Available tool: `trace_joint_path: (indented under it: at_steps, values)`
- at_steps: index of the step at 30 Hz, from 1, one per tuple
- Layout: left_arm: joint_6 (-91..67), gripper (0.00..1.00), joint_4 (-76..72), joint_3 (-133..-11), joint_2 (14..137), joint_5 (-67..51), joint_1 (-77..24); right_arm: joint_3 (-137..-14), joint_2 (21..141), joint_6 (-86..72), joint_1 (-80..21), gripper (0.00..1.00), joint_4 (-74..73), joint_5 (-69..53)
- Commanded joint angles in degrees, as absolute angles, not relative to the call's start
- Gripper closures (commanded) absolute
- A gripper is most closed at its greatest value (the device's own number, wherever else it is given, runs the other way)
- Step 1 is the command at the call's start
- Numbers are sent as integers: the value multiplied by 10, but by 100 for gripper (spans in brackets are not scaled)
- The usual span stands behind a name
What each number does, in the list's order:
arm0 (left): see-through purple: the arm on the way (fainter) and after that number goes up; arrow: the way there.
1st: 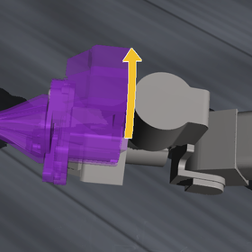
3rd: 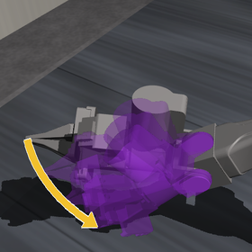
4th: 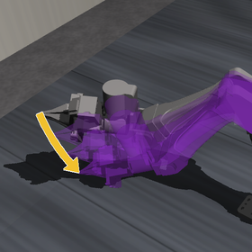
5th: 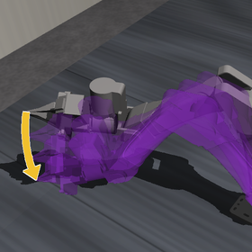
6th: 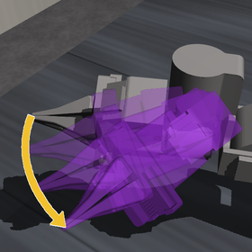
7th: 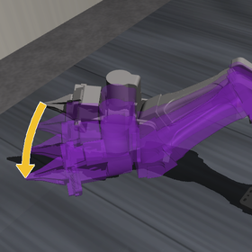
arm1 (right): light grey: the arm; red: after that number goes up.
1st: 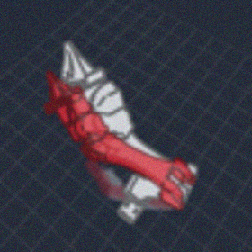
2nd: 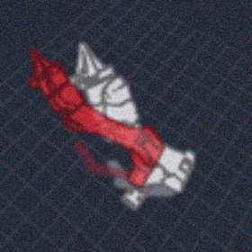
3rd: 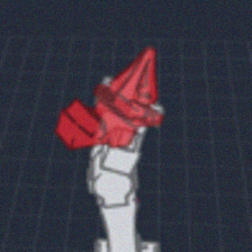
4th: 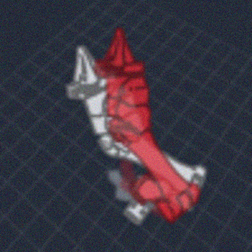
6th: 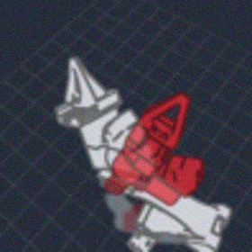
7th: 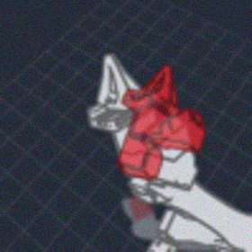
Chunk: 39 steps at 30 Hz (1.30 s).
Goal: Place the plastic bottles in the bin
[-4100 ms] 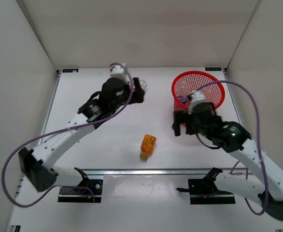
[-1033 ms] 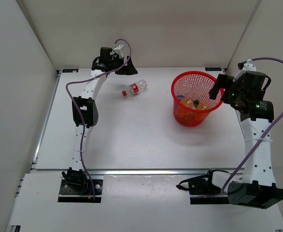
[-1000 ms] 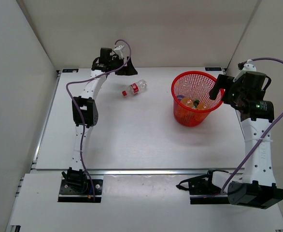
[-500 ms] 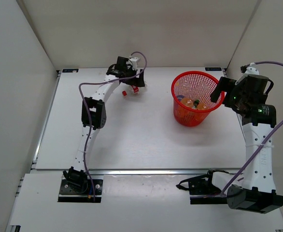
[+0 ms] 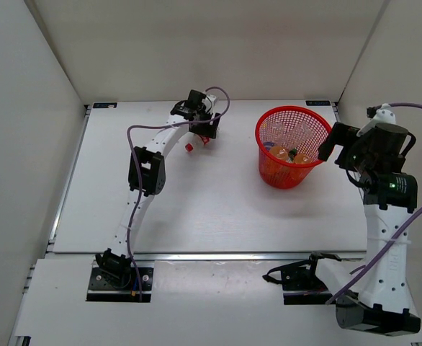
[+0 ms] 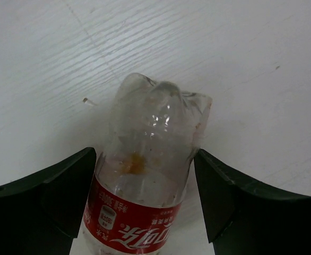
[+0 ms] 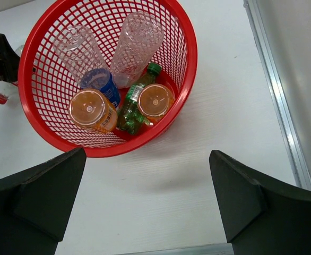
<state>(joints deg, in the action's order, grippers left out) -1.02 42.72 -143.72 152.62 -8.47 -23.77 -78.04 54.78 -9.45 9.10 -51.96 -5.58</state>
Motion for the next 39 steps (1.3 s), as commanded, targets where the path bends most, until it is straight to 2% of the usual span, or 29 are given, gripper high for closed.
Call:
trace_joint_path:
  at_steps: [1,4,6,9,13,15,17,20,24,27,29,32,39]
  values:
    - [-1,16,468,-1431,1513,-8,-263,-776,522,-98,88,1,-519,-37]
    - [-1,26,479,-1416,1497,-1,-267,-762,506,-102,81,1,-518,-36]
    - [-10,45,489,-1413,1481,-1,-270,-756,497,-105,78,1,-519,-30]
    - [-41,61,504,-1412,1456,-7,-268,-746,483,-117,69,1,-532,0]
    - [-90,64,496,-1400,1378,-7,-271,-716,446,-155,71,1,-546,114]
    - [-119,64,469,-1351,1322,12,-284,-703,425,-180,81,0,-575,170]
    - [-141,62,380,-1276,1220,18,-301,-678,412,-198,94,1,-591,203]
    - [-172,61,249,-1153,1110,19,-333,-612,387,-194,123,1,-599,171]
    - [-205,64,144,-1107,1052,3,-378,-519,360,-197,127,1,-592,86]
    - [-229,59,69,-1086,1047,0,-414,-488,351,-196,108,1,-570,43]
    - [-242,57,30,-1094,1059,-7,-431,-493,352,-211,91,0,-576,59]
    - [-269,57,13,-1173,1120,-15,-459,-492,353,-214,69,1,-587,68]
    - [-315,47,0,-1348,1289,-20,-494,-489,351,-200,61,1,-582,41]
